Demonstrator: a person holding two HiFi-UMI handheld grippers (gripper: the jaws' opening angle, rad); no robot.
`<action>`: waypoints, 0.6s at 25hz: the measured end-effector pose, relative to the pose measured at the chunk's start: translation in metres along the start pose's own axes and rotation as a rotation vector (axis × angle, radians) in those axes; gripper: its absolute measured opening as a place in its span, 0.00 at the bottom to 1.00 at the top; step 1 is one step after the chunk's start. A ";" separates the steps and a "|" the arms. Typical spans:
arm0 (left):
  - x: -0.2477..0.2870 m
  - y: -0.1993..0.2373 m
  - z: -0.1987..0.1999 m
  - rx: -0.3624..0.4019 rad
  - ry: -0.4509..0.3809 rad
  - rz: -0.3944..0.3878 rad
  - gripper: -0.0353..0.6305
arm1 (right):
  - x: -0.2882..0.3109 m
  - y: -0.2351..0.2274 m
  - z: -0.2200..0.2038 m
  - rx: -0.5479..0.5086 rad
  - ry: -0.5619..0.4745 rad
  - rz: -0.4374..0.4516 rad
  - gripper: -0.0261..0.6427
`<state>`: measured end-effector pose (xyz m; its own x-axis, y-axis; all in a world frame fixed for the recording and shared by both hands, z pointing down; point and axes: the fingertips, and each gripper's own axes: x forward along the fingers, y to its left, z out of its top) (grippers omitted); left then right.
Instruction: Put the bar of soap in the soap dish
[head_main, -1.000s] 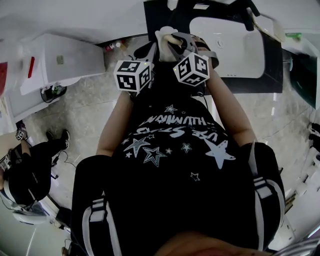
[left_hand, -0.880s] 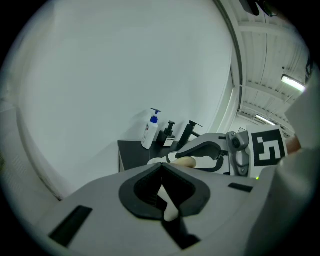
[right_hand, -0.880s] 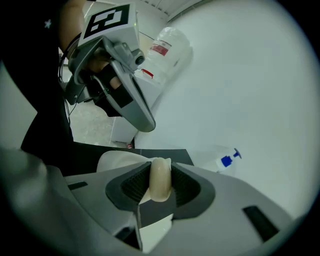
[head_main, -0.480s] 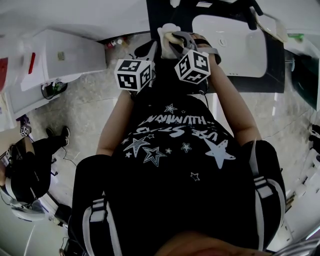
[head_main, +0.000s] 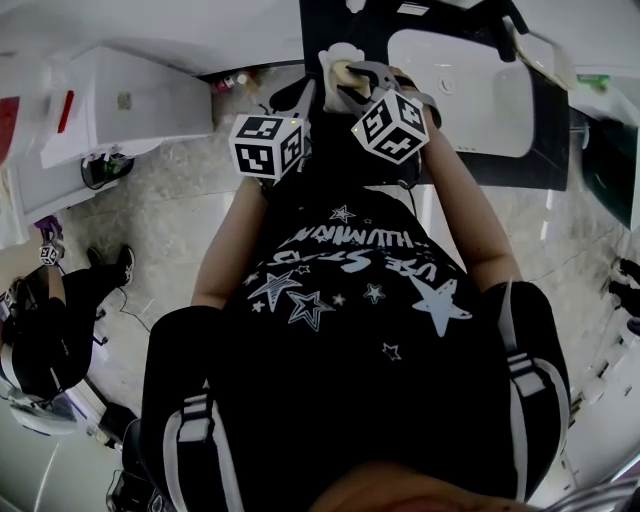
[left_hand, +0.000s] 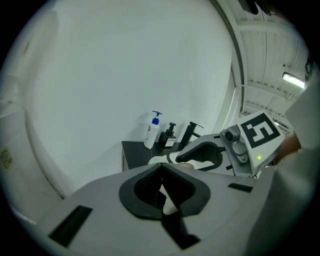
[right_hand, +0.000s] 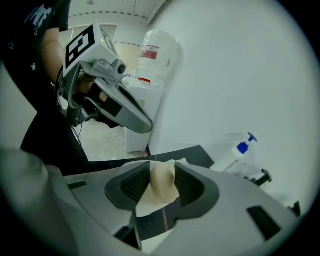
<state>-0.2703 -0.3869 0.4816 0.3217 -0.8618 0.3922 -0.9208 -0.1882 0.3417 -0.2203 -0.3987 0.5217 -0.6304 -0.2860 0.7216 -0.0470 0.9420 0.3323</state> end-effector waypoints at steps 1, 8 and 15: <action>-0.001 -0.001 0.000 0.000 -0.002 0.003 0.07 | -0.002 0.002 0.002 0.006 -0.011 0.007 0.25; -0.008 -0.010 -0.001 0.003 -0.017 0.017 0.07 | -0.013 0.007 0.009 0.039 -0.080 0.007 0.25; -0.017 -0.023 0.000 0.007 -0.038 0.036 0.07 | -0.044 -0.001 0.010 0.140 -0.168 -0.034 0.25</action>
<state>-0.2540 -0.3680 0.4676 0.2797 -0.8852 0.3717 -0.9333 -0.1599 0.3215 -0.2003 -0.3853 0.4837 -0.7461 -0.2957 0.5966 -0.1698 0.9509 0.2589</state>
